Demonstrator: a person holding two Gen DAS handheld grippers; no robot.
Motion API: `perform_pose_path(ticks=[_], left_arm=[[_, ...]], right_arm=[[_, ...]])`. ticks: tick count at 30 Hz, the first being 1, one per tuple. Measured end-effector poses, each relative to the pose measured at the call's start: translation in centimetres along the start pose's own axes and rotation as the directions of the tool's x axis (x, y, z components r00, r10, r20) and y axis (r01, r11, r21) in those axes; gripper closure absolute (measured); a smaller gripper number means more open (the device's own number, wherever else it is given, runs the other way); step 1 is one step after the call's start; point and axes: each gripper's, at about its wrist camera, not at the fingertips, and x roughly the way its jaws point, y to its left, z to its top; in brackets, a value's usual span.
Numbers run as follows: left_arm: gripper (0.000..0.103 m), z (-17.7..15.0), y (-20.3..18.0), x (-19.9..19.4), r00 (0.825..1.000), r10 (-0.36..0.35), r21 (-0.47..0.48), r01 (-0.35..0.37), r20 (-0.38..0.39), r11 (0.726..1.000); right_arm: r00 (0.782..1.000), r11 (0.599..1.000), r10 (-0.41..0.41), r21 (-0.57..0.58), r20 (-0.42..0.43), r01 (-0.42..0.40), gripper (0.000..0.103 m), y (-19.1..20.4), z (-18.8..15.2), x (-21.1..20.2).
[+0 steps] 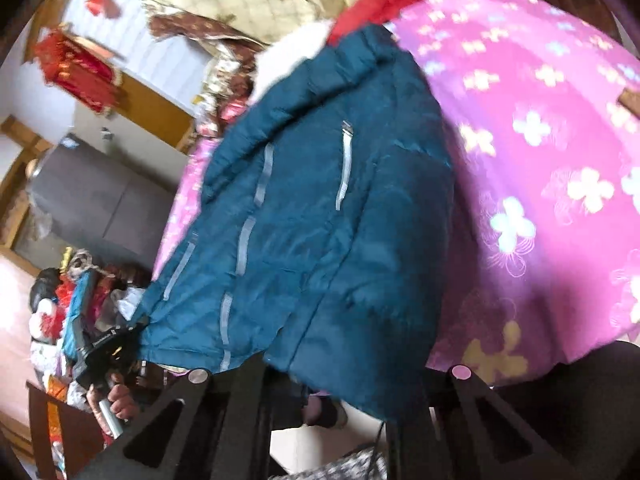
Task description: Fold large clothes
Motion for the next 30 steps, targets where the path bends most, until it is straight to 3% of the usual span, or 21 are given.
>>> perform_pose_path(ticks=[6,11,20,26,30], left_arm=[[0.095,-0.6,-2.7,-3.8,0.996,0.023,0.089,-0.031,0.086,0.996],[0.095,0.9,-3.9,-4.0,0.989,0.069,0.111,-0.084,0.133,0.99],[0.095,7.6,-10.3,-2.1,0.957,0.15,0.209,-0.204,0.248,0.957],[0.095,13.1,-13.1,0.5,0.935,0.217,0.208,-0.28,0.28,0.937],[0.095,17.4,-15.2,2.8,0.911,0.282,0.204,-0.35,0.301,0.914]], right_arm=[[0.998,0.996,0.028,-0.088,0.048,-0.024,0.091,2.9,-0.4,-4.4],[0.998,0.991,-0.005,-0.131,0.069,0.014,0.091,4.4,1.4,-4.2],[0.984,0.979,-0.038,-0.192,0.176,0.072,0.091,8.0,10.0,-4.4],[0.969,0.966,-0.098,-0.213,0.225,0.147,0.091,10.4,16.1,-3.6],[0.959,0.954,-0.151,-0.221,0.24,0.205,0.092,11.7,20.9,-1.7]])
